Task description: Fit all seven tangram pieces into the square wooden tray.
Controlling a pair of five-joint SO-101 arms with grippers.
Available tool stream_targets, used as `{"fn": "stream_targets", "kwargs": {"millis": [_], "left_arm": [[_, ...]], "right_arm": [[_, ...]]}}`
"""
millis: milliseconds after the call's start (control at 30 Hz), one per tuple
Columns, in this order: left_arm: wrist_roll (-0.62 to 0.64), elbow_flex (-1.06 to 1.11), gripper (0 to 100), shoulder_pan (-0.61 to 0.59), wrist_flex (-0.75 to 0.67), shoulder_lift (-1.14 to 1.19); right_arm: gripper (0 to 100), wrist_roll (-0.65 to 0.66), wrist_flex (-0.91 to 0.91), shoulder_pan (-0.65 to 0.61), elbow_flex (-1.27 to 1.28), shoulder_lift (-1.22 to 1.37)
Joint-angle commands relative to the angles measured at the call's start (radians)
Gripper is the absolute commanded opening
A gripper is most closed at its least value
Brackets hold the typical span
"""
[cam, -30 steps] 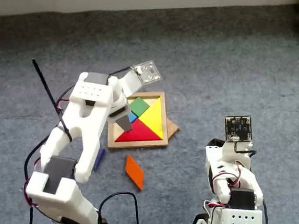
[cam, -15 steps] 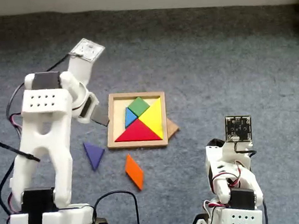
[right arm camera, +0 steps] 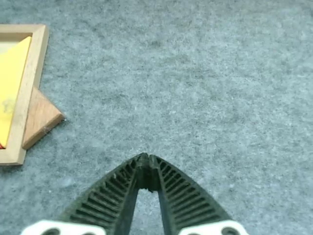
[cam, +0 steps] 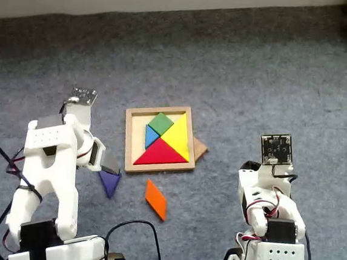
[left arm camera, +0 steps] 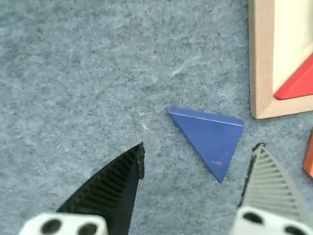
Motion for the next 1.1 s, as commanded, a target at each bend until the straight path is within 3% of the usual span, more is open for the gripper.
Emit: {"fn": "stream_targets", "kwargs": {"millis": [0,167,433,667,967,1067], "left_arm": [[-0.063,0.021,33,-0.005,-0.046,-0.041],[-0.068,0.064,33,0.005,-0.1,-0.041],[-0.063,0.071,33,0.12,-0.097,-0.031],[-0.061,0.157,33,0.131,-0.181,-0.039],[-0.06,0.159,33,0.189,-0.18,-0.031],[0.005,0.16,33,0.217,-0.181,-0.031]], "right_arm": [[2.4,-0.002,0.001,0.012,0.143,-0.004],[2.4,-0.002,0.001,0.012,0.143,-0.004],[2.4,-0.002,0.001,0.012,0.143,-0.004],[2.4,-0.002,0.001,0.012,0.143,-0.004],[2.4,-0.002,0.001,0.012,0.143,-0.004],[2.4,-0.002,0.001,0.012,0.143,-0.004]]}}
